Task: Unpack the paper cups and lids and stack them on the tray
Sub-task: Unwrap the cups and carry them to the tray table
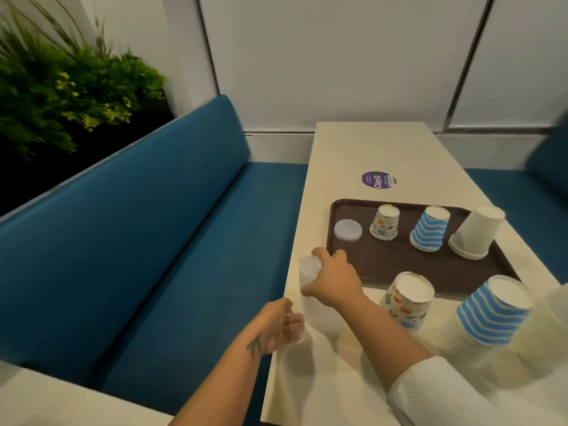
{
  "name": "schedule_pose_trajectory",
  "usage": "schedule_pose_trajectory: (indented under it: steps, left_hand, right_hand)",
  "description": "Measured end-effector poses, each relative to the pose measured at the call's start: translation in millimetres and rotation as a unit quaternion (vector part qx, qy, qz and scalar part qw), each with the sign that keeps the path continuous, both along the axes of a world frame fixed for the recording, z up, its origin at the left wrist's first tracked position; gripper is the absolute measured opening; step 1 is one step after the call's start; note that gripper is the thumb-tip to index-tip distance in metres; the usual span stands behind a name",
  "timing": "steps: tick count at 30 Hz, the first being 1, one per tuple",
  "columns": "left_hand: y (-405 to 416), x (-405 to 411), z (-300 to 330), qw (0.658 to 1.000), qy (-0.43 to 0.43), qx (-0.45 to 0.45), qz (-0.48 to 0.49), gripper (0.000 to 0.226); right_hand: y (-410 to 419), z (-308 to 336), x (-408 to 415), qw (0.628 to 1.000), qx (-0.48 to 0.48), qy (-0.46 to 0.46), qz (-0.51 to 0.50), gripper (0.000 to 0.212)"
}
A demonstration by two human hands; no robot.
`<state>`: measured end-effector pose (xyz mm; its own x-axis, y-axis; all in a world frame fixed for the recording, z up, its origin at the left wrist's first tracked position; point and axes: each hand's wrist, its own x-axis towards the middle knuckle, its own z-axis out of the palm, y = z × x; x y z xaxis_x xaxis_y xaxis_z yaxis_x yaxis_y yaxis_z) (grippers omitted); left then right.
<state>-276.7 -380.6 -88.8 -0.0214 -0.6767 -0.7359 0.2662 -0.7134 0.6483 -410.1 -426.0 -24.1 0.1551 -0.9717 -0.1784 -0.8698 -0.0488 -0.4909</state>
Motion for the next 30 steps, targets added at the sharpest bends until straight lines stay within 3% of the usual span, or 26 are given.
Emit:
schedule_pose_trajectory:
  steps: [3,8,15,22,25,30]
  left_hand:
    - [-8.0,-1.4,-5.6,0.999,0.013,0.026,0.014,0.026]
    - [-16.9,-5.3,-7.1,0.998,0.005,0.061,0.003,0.034]
    - [-26.6,-16.0,0.6,0.996,0.031,0.062,0.049,0.027]
    - [-24.6,-12.5,-3.1,0.991,0.058,0.041,0.118,0.024]
    - [-24.7,-6.0,-3.5,0.981,0.121,0.021,0.15,0.026]
    - [-29.2,-3.6,9.4,0.953,0.23,-0.028,0.193,0.034]
  right_hand:
    - [-1.9,-1.1,-2.0,1.0,0.011,-0.014,-0.022,0.079]
    - [-4.4,-3.1,-3.2,0.999,0.034,-0.024,-0.028,0.084]
    - [-14.5,5.3,-10.2,0.998,0.043,-0.029,-0.041,0.082]
    - [-20.9,9.0,-15.8,0.989,0.065,-0.112,-0.068,0.081]
    - [-29.9,21.1,-18.9,0.973,0.076,-0.204,-0.083,0.078]
    - [-35.6,32.8,-15.3,0.965,0.06,-0.248,-0.063,0.084]
